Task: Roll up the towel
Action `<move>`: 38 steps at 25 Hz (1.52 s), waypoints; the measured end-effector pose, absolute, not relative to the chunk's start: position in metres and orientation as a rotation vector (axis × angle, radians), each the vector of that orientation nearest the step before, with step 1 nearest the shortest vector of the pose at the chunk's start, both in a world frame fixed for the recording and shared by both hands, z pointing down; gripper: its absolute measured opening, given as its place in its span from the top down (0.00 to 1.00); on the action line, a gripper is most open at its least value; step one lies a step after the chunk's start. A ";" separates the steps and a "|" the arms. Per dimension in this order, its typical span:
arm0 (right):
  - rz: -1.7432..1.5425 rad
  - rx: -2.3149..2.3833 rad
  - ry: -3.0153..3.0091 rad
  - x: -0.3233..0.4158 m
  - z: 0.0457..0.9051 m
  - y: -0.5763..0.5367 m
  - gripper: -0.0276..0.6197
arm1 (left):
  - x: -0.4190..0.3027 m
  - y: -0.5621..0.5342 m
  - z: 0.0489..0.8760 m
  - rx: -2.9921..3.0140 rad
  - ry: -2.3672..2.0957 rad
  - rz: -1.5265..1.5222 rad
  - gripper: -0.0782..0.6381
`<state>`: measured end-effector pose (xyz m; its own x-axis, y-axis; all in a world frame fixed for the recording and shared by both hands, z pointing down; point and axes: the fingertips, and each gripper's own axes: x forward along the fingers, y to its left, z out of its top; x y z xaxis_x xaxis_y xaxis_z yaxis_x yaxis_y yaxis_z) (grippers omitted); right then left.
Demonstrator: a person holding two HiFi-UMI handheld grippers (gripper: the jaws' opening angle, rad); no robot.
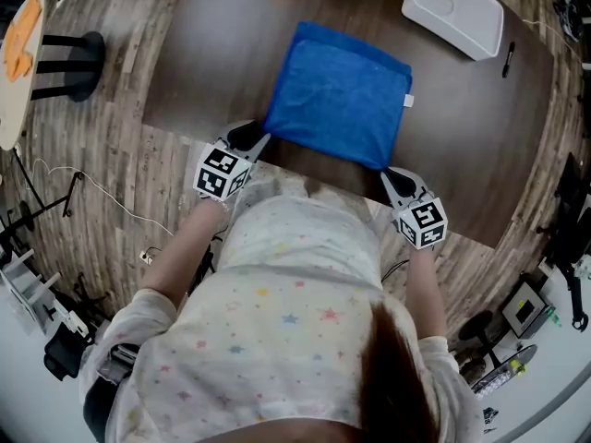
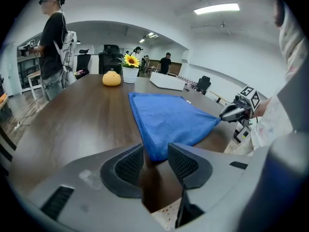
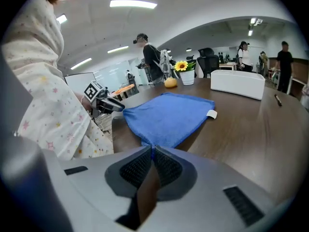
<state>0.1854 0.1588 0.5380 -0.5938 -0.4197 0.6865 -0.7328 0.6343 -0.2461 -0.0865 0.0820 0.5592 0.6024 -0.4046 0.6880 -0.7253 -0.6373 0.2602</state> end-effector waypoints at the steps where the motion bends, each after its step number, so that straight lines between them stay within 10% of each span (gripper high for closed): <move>1: 0.713 0.893 -2.255 0.186 0.541 0.161 0.91 | -0.090 0.082 0.560 2.298 -0.904 0.813 0.68; 22: 0.488 1.198 -2.318 0.214 0.461 -0.002 0.79 | -0.043 -0.079 0.449 2.718 -0.958 0.682 0.63; 38: 0.614 1.198 -2.128 0.232 0.551 -0.054 0.78 | -0.004 -0.130 0.557 2.679 -0.739 0.961 0.74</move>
<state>0.2324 -0.0537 0.5510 -0.4017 -0.5861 0.7036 -0.8710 0.4819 -0.0959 -0.0041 -0.1303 0.5572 0.6634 -0.3884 0.6396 -0.5188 -0.8547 0.0192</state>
